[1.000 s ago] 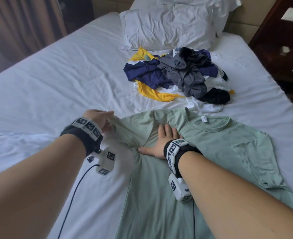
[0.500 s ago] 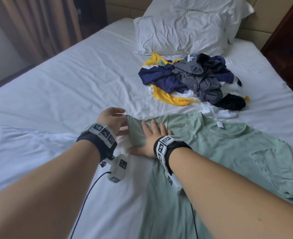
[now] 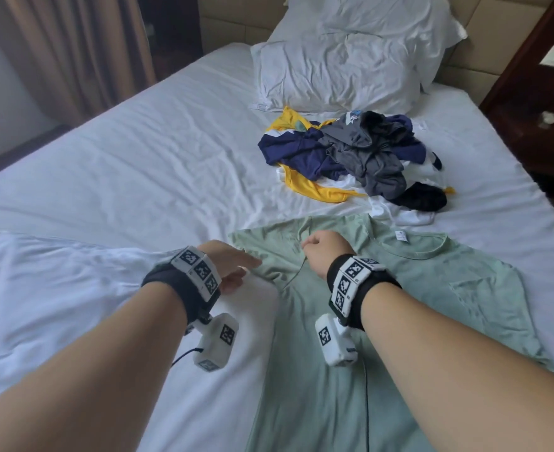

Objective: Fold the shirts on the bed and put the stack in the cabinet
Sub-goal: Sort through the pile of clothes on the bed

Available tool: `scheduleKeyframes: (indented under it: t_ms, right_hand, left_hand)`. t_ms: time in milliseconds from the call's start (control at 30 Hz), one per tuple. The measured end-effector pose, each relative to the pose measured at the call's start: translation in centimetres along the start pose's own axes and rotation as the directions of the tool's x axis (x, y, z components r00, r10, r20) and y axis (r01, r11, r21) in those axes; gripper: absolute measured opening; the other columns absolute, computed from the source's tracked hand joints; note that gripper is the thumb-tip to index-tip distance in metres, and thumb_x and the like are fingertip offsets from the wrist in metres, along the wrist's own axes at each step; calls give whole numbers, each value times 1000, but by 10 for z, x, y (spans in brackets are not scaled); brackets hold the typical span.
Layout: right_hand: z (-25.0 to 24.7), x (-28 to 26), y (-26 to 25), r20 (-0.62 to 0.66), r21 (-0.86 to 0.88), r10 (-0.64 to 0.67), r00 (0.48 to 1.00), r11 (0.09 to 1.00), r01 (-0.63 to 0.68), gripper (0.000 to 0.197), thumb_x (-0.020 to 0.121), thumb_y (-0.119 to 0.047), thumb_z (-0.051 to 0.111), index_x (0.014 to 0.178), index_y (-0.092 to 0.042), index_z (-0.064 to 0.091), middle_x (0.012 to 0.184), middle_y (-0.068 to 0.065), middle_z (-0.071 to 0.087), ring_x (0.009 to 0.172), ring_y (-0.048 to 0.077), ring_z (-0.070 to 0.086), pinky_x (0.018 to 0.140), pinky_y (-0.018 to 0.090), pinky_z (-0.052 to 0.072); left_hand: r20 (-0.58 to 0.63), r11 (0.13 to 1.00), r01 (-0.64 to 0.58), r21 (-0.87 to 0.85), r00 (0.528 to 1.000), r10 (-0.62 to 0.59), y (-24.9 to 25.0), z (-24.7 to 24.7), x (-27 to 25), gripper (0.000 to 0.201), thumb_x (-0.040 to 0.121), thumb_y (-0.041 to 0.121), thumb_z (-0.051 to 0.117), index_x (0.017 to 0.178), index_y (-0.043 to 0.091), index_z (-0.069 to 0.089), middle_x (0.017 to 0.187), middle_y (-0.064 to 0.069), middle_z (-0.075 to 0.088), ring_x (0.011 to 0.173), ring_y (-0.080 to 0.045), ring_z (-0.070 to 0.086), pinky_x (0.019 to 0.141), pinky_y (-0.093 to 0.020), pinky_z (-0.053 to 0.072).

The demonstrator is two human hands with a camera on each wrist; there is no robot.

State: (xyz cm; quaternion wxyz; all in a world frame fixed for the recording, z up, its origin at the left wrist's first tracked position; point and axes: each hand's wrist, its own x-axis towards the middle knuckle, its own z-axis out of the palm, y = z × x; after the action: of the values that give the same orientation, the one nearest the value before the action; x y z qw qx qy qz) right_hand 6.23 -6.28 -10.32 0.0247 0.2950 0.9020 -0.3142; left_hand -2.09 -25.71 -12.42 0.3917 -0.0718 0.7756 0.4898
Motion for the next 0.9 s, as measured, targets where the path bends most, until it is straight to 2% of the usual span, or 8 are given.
scheduleKeyframes:
  t_ms: [100,200,300,400,500,600,733,900]
  right_hand:
    - [5,-15,10,109,24,5,994,1000,-8,22,95,-22,55,109,-19,73,108,4,73,96,26,68,86,33,56]
    - [13,-23,13,206,-23,-45,978,998,51,39,90,-24,62,127,-30,68,130,-3,66,120,21,62,104,30,48]
    - [16,-29,9,250,-108,-57,966,990,86,52,86,-33,59,137,-48,57,142,6,50,130,30,50,111,35,42]
    - [18,-33,5,265,-153,-54,963,983,98,56,85,-38,56,136,-59,48,140,9,42,130,35,42,112,39,38]
    - [23,-34,5,291,-221,-45,956,969,113,58,88,-41,52,140,-62,39,138,5,36,129,35,33,113,39,30]
    - [29,-33,6,288,-242,-45,956,963,118,61,88,-42,52,144,-61,36,136,0,33,126,30,30,114,36,27]
    - [31,-31,7,272,-210,-61,960,970,121,59,89,-40,51,144,-60,39,136,-1,34,125,28,30,115,34,26]
    - [28,-28,11,273,-215,-75,959,967,137,57,92,-44,49,145,-61,36,140,1,32,130,31,29,115,38,27]
  left_hand:
    - [-44,993,-110,43,993,112,1,14,-10,30,69,11,93,64,12,64,61,-10,58,55,-21,54,58,-31,48]
    - [-39,972,-187,-144,982,183,0,23,-16,29,74,3,86,58,17,67,75,-19,68,70,-28,67,72,-40,59]
    - [-7,892,-221,-395,971,238,0,27,-24,6,89,4,74,86,3,68,91,-26,74,81,-36,74,68,-41,62]
    - [-47,858,-214,-466,975,218,-3,26,-24,10,92,7,72,94,2,64,88,-21,74,85,-38,75,76,-45,61]
    - [-132,909,-227,-350,972,192,-6,22,-18,14,92,12,74,90,5,62,91,-21,74,87,-38,75,81,-54,62]
    - [-196,956,-237,-171,959,203,-9,21,-17,19,92,13,75,89,10,56,89,-20,72,73,-32,74,71,-54,63]
    - [-212,981,-133,-143,972,101,-9,16,-18,30,88,19,79,78,3,55,66,-13,62,48,-23,57,55,-35,53]
    - [-234,973,-79,215,964,130,-1,14,-17,47,80,53,76,80,6,75,74,-6,77,70,-27,74,71,-34,60]
